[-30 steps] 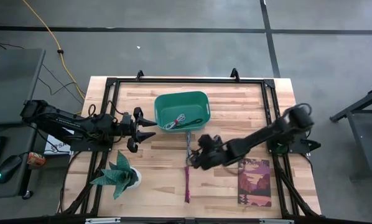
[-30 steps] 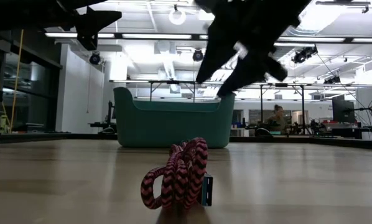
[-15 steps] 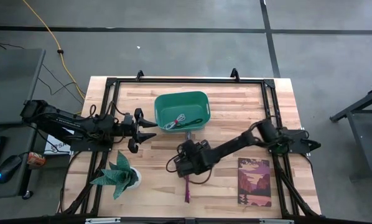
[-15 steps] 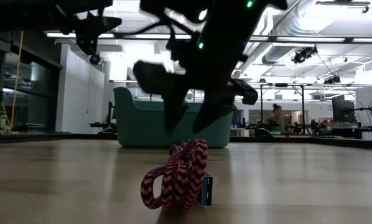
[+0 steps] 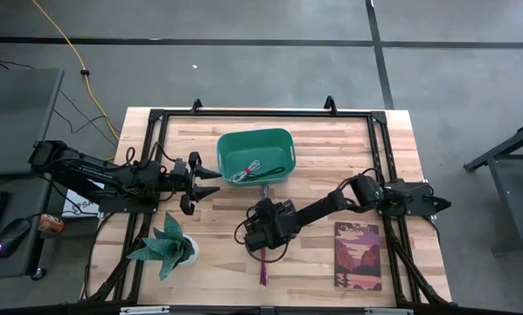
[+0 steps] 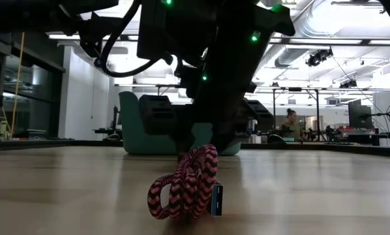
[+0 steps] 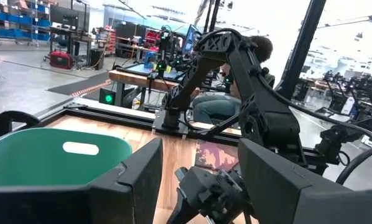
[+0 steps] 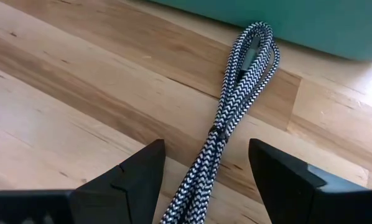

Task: Pick and place USB-C Cables
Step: Put the white and black charger cable into the green bin

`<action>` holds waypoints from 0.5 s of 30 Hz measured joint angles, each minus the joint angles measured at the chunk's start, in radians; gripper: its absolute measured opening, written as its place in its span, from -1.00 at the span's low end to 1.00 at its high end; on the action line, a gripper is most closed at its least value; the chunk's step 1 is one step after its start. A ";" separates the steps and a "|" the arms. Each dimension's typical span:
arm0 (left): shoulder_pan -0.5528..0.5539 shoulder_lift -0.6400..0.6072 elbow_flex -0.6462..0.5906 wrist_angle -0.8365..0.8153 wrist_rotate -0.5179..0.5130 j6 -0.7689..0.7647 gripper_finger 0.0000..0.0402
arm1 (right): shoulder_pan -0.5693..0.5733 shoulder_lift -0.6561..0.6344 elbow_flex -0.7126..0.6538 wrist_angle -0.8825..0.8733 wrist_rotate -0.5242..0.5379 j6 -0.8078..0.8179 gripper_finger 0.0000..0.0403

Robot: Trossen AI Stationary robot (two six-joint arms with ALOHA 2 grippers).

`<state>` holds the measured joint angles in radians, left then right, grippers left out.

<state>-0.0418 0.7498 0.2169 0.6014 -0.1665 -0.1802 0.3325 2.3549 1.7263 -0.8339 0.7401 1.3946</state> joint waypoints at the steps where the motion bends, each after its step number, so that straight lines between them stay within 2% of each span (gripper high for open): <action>1: 0.000 0.000 0.000 0.000 0.000 0.000 -0.06 | 0.000 0.004 0.001 0.003 0.001 0.004 0.13; 5: 0.000 0.000 0.000 -0.001 -0.002 0.000 -0.06 | 0.001 0.009 0.002 0.008 0.004 0.006 0.09; 8: 0.000 0.000 0.000 -0.001 -0.002 0.000 -0.06 | 0.000 0.009 0.002 0.009 0.000 0.018 -0.06; 11: 0.000 0.000 0.000 -0.001 -0.002 0.000 -0.06 | 0.001 0.010 0.002 0.012 -0.006 0.015 -0.35; 15: 0.000 0.000 0.000 -0.001 -0.002 0.021 -0.06 | 0.005 0.011 0.002 -0.014 -0.002 -0.021 -0.86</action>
<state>-0.0418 0.7498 0.2169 0.6003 -0.1684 -0.1593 0.3377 2.3657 1.7283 -0.8476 0.7385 1.3738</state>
